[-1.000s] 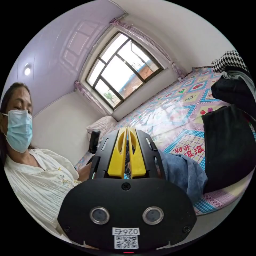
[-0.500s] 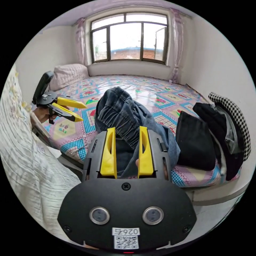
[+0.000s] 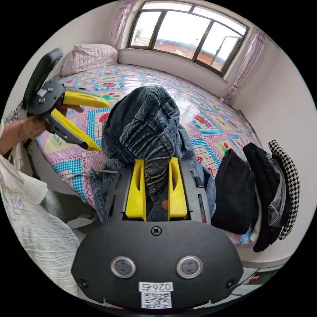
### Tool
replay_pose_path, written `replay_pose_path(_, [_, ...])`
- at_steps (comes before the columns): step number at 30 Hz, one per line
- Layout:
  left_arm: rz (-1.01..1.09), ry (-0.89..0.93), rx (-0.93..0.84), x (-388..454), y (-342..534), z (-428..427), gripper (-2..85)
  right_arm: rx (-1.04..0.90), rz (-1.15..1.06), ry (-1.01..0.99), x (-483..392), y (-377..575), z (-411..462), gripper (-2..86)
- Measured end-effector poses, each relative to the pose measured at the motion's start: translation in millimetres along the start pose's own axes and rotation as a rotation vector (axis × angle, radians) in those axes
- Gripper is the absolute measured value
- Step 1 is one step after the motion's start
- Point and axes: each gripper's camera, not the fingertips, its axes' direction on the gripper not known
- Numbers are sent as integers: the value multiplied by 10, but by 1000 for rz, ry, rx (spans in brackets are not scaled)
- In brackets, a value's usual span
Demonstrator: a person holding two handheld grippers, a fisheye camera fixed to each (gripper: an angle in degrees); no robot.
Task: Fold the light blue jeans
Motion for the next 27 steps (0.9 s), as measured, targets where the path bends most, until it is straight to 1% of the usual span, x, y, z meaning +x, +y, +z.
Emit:
replay_pose_path(2, [-14, 19, 5, -22, 47, -32, 223, 36, 113, -165, 470, -37, -179, 49])
replay_pose_path(3, [-18, 28, 5, -29, 79, -46, 215, 48, 141, -205, 586, -33, -218, 46])
replay_pose_path(5, [-20, 34, 9, -33, 122, -62, 212, 98, 227, -348, 1010, 8, -349, 38])
replay_pose_path(9, [1, 33, 42, -18, 182, -99, 229, 190, 289, -497, 1413, 79, -514, 24])
replay_pose_path(11, [10, 16, 46, -4, 191, -106, 250, 288, 317, -589, 1601, 118, -637, -3])
replay_pose_path(14, [6, -9, 54, 1, 182, -98, 287, 330, 278, -721, 1664, -8, -674, -11])
replay_pose_path(17, [18, -18, 6, -22, 114, 9, 278, 317, 201, -752, 1542, -239, -681, -12])
replay_pose_path(19, [28, -20, -78, -95, 64, 25, 227, 311, 152, -761, 1458, -360, -705, -12])
replay_pose_path(21, [36, 38, -109, -210, 81, -52, 197, 299, 109, -732, 1388, -431, -747, -12])
replay_pose_path(23, [3, 106, -92, -387, 182, -179, 178, 302, 111, -705, 1446, -423, -801, -12])
replay_pose_path(25, [-93, 240, -5, -692, 424, -398, 166, 312, 150, -715, 1598, -364, -818, -12])
replay_pose_path(27, [-178, 318, 75, -902, 647, -549, 165, 327, 184, -724, 1744, -296, -836, -12])
